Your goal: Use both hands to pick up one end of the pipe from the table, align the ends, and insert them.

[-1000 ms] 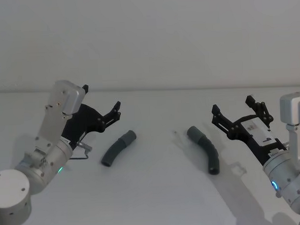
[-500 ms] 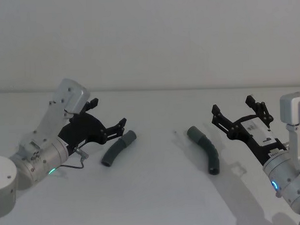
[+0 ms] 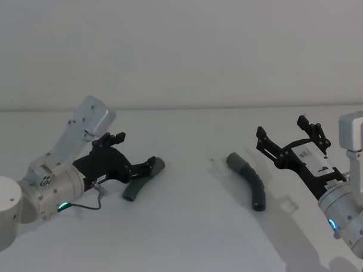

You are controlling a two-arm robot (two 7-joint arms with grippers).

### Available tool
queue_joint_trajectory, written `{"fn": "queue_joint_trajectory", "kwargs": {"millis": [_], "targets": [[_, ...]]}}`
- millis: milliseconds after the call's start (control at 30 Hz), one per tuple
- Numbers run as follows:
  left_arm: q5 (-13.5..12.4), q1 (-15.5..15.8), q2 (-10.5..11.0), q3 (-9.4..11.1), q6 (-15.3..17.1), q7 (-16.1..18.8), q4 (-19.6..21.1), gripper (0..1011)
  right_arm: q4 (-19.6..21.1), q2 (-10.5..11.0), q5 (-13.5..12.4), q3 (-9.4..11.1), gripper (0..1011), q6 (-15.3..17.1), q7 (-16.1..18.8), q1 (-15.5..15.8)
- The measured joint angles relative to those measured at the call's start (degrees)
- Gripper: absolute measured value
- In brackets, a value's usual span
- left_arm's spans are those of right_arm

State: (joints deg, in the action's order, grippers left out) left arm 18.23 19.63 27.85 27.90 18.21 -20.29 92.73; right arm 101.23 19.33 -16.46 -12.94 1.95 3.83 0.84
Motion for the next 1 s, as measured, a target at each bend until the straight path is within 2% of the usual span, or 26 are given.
{"fn": "queue_joint_trajectory", "kwargs": {"millis": [333,1000], "targets": [[0.03,1.74,-1.14,0.92,2.78,-1.82,-2.38,1001,0.0,0.0,0.0,0.0,1002,0.0,0.0,0.0],[-0.92,4.33,-3.67,2.35,5.89,-3.63,-6.8,1001,0.0,0.0,0.0,0.0,1001,0.0,0.0,0.0]]}}
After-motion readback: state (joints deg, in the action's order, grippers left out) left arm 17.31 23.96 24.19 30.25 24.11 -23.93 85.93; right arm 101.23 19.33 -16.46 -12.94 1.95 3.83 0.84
